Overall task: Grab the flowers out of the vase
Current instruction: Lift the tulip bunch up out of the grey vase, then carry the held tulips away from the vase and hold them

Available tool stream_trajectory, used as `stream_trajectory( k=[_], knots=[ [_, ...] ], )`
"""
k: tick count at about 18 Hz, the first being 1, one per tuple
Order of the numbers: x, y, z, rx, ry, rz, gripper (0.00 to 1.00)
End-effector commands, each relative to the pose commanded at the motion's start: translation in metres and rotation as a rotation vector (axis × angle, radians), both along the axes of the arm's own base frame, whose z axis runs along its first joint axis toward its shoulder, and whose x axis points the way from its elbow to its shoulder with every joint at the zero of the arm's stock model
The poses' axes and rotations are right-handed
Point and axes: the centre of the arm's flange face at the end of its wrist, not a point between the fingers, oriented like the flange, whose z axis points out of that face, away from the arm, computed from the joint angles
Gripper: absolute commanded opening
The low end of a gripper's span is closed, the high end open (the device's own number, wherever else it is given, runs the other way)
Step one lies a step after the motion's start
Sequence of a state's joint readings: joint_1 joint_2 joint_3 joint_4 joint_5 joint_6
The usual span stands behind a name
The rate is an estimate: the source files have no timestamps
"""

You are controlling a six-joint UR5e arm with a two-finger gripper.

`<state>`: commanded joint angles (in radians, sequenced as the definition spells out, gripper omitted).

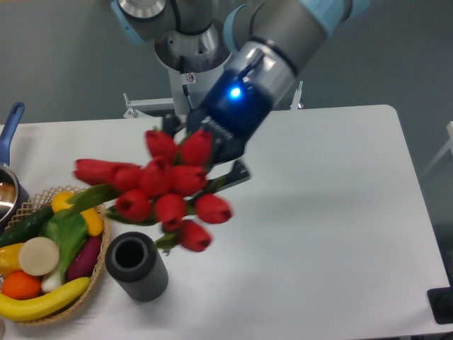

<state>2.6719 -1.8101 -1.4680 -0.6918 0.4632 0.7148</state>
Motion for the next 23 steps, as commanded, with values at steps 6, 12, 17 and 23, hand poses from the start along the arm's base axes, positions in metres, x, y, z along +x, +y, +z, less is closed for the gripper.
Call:
stream_trajectory(
  k=[6, 12, 17, 23],
  knots=[
    [-0.075, -0.074, -0.047, -0.046, 0.102, 0.115, 0.00],
    [-0.124, -0.122, -0.095, -0.289, 0.350, 0.205, 0.00],
    [-0.135, -0.142, -0.119, -0.501, 0.388, 0.281, 0.00],
    [-0.137, -0.153, -0.136, -0.763, 0.337, 0.306, 0.02]
  ],
)
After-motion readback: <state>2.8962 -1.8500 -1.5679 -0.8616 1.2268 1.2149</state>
